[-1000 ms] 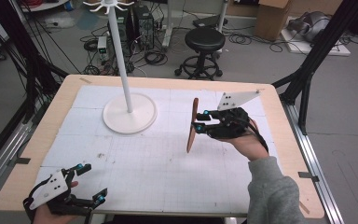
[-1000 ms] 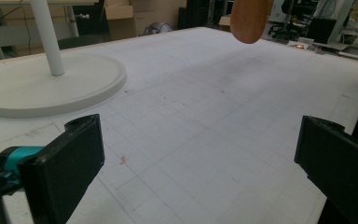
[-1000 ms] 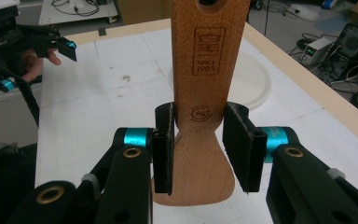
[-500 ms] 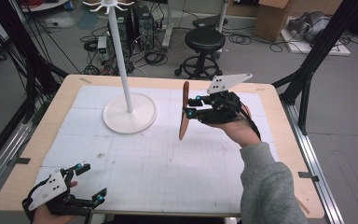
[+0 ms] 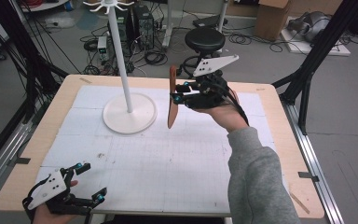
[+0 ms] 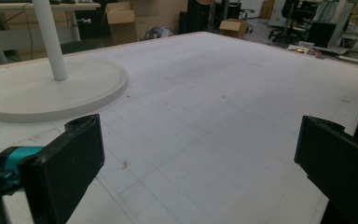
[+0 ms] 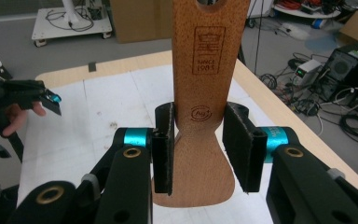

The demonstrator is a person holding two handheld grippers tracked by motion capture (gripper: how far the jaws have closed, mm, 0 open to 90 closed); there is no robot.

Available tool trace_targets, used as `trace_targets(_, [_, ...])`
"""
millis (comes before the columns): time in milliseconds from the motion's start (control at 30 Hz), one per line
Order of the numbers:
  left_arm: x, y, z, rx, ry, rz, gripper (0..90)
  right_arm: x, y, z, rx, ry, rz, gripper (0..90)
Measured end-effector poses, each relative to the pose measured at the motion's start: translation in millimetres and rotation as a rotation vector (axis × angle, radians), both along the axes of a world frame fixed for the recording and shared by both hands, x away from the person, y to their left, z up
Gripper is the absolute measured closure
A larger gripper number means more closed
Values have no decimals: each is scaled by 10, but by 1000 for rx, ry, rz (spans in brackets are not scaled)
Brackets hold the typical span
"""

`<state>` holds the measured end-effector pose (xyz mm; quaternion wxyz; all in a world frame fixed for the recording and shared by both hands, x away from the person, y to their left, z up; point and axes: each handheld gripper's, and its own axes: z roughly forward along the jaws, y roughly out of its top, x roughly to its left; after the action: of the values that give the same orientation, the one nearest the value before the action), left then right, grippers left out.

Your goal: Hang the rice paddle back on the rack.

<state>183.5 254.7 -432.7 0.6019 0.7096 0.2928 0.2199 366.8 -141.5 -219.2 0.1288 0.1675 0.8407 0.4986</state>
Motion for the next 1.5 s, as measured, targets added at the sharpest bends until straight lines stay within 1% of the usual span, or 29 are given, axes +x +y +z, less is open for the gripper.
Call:
trace_targets(100, [20,12,10,6,-12,3,19,36,63,30,-6,-2,1,644])
trace_targets(167, [41,13,17,25,-38,13,19,59,103,44,-7,-2,7,644])
trace_targets(233, [72,21,20,33,-46,14,19,86,135,52,-2,-1,11,644])
trace_targets(333, [111,30,19,18,-41,19,19,125,166,61,3,1,14,644])
trace_targets(500, [161,9,22,27,-48,11,19,186,181,84,-2,3,4,644])
trace_targets(600, [187,-8,21,30,-51,7,19,222,192,131,-3,-8,1,644])
trace_targets(767, [231,-15,14,19,-45,8,19,281,210,208,8,-12,0,644])
trace_targets(933, [258,-9,8,15,-38,10,19,357,244,246,1,-5,1,644])
trace_targets(1033, [260,-9,2,18,-32,15,19,400,271,272,8,-13,24,644])
trace_targets(1133, [247,-2,4,19,-34,15,19,434,301,310,9,-12,25,644])
trace_targets(1333, [216,19,5,20,-31,21,19,493,367,396,8,-16,47,644])
trace_targets(1400, [204,29,9,23,-33,23,19,506,392,423,12,-4,58,644])
trace_targets(1433, [197,33,9,20,-32,25,19,521,405,434,13,-5,67,644])
trace_targets(1467, [193,37,10,20,-30,25,19,526,421,445,14,10,74,644])
trace_targets(1500, [192,42,9,22,-29,26,19,537,435,457,12,10,77,644])
